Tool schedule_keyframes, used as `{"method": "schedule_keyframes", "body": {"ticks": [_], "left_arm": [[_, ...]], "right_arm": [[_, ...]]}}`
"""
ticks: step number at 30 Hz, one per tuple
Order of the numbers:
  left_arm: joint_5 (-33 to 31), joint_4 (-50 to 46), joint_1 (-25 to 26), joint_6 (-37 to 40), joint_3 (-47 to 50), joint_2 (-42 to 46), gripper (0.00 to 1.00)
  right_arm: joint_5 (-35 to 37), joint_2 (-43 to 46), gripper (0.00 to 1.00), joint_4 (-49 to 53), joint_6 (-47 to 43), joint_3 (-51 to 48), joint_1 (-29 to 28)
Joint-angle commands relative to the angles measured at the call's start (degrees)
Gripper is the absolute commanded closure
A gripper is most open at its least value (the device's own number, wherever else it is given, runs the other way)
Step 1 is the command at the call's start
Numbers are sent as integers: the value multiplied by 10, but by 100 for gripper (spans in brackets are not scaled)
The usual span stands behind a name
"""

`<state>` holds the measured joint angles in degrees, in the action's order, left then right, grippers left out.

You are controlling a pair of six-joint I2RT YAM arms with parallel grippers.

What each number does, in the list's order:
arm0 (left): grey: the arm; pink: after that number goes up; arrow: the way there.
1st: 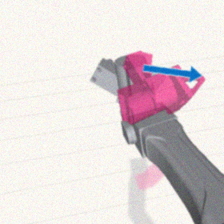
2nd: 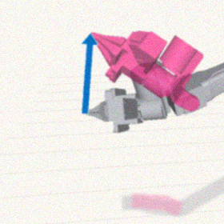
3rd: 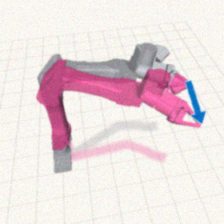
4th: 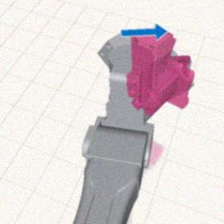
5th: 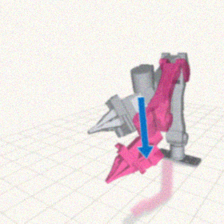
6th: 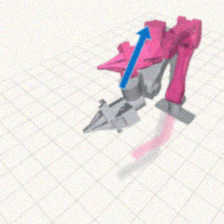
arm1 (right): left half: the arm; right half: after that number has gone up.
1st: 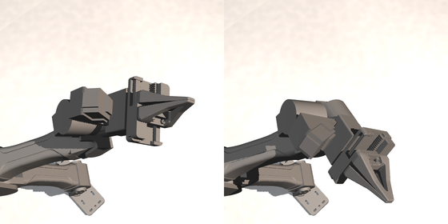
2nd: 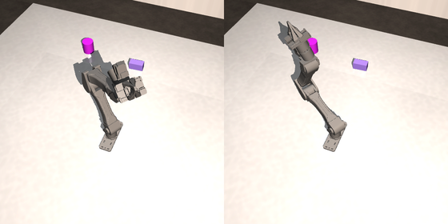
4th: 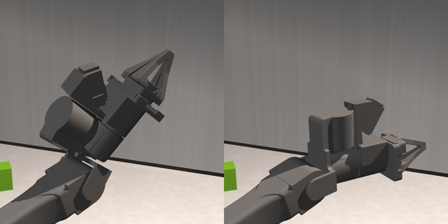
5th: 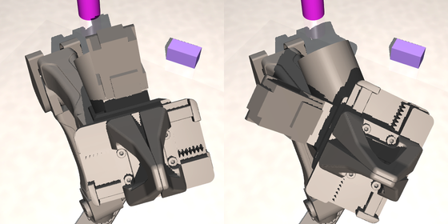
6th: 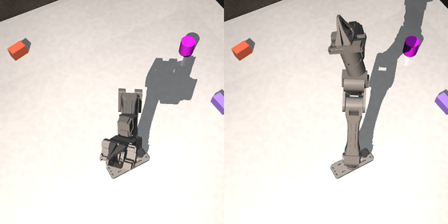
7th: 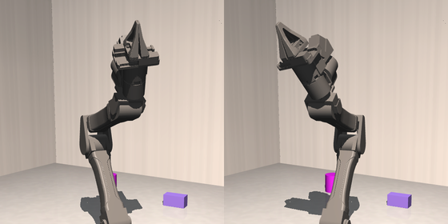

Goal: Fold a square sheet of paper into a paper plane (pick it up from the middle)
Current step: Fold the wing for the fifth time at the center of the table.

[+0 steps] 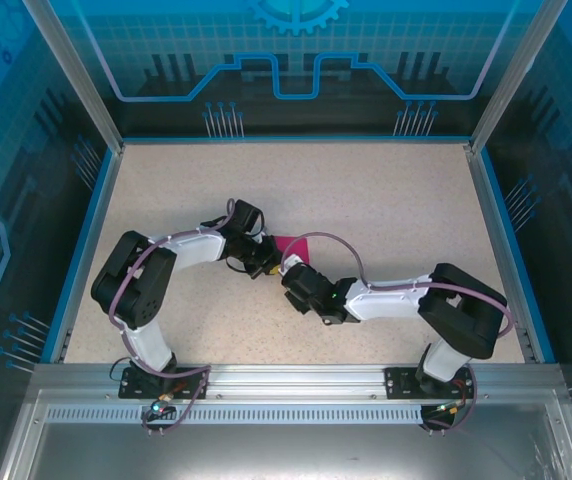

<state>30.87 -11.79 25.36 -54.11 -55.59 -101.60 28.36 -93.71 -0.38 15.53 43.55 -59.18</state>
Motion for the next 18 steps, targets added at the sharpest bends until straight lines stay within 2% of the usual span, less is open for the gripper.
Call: {"method": "schedule_keyframes", "body": {"ticks": [1, 6, 10, 14, 18], "left_arm": [[-1, -18, 5, -11, -10, 19, 99], [0, -9, 4, -26, -4, 23, 99], [-2, -11, 4, -33, -1, 31, 97], [0, -15, -7, -38, -3, 40, 88], [2, -28, -39, -30, -3, 54, 74]], "right_arm": [[40, -18, 54, -54, -18, 15, -4], [44, -51, 60, -74, -26, 27, -4], [43, -55, 71, -81, -14, 23, -1], [31, -48, 80, -84, -1, 8, 6], [7, -32, 86, -87, 4, -8, 12]]}}
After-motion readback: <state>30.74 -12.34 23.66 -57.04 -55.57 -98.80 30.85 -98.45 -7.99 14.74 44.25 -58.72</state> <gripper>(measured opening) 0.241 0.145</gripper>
